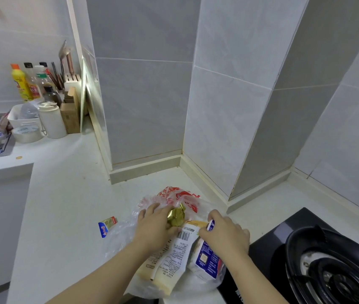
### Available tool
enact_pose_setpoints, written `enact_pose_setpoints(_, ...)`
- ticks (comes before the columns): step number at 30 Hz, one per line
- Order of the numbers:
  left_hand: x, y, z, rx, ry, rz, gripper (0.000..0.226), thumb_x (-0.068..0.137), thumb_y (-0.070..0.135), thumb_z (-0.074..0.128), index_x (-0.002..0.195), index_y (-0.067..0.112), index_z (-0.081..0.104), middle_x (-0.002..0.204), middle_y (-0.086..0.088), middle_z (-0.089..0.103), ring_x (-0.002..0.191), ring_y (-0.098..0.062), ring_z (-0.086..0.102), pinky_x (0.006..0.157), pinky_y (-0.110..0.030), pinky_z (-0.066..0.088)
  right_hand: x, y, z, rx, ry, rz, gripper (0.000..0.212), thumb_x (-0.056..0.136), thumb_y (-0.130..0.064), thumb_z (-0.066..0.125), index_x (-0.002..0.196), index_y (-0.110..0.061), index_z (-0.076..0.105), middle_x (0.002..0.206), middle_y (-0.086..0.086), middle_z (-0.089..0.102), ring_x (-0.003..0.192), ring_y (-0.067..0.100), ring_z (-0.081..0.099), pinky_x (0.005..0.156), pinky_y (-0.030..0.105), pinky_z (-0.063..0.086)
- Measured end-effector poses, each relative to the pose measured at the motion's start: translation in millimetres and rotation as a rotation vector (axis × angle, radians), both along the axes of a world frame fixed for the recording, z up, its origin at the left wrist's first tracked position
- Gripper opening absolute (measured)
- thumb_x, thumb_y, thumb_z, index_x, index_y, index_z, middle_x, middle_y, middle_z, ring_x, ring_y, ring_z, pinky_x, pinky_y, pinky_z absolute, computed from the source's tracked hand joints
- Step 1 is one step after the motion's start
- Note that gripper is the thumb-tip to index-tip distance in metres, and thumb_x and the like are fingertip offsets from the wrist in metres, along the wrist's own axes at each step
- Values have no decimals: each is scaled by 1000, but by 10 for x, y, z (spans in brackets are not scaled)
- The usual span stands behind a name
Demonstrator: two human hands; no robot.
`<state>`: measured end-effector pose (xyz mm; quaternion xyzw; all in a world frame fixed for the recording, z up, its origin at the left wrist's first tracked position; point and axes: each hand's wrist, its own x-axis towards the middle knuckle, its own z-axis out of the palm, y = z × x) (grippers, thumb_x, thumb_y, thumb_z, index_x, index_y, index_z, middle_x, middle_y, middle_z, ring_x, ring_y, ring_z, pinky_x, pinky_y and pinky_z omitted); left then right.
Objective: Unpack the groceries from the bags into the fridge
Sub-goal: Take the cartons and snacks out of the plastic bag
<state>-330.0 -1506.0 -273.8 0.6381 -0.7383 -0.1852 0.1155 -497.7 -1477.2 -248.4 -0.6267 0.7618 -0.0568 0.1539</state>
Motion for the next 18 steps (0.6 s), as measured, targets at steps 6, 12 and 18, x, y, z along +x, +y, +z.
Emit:
enact_pose_setpoints(6, 110, -24, 91, -83, 159, 72, 59, 84, 50, 59, 137, 32, 40, 142, 6, 44, 139, -17, 22, 113, -38, 16, 69, -72, 107, -191, -307, 114, 45, 70, -25, 65, 104, -37, 40, 103, -20, 47, 102, 16, 45, 81, 30, 29)
enact_pose_setpoints(12, 198, -59, 260, -165, 460, 191, 47, 80, 37, 68, 120, 21, 49, 119, 0, 55, 114, -22, 47, 100, -41, 37, 80, -140, -32, -226, -445, 163, 48, 67, -18, 65, 110, -32, 49, 124, -13, 42, 112, 17, 43, 90, 28, 40)
enact_pose_setpoints(18, 271, 45, 538, -99, 789, 204, 31, 83, 24, 67, 104, 24, 45, 94, 6, 58, 87, -14, 58, 68, -29, 50, 132, -65, -105, -205, -349, 43, 39, 70, -21, 69, 97, -30, 42, 103, -3, 48, 93, 19, 50, 78, 34, 50)
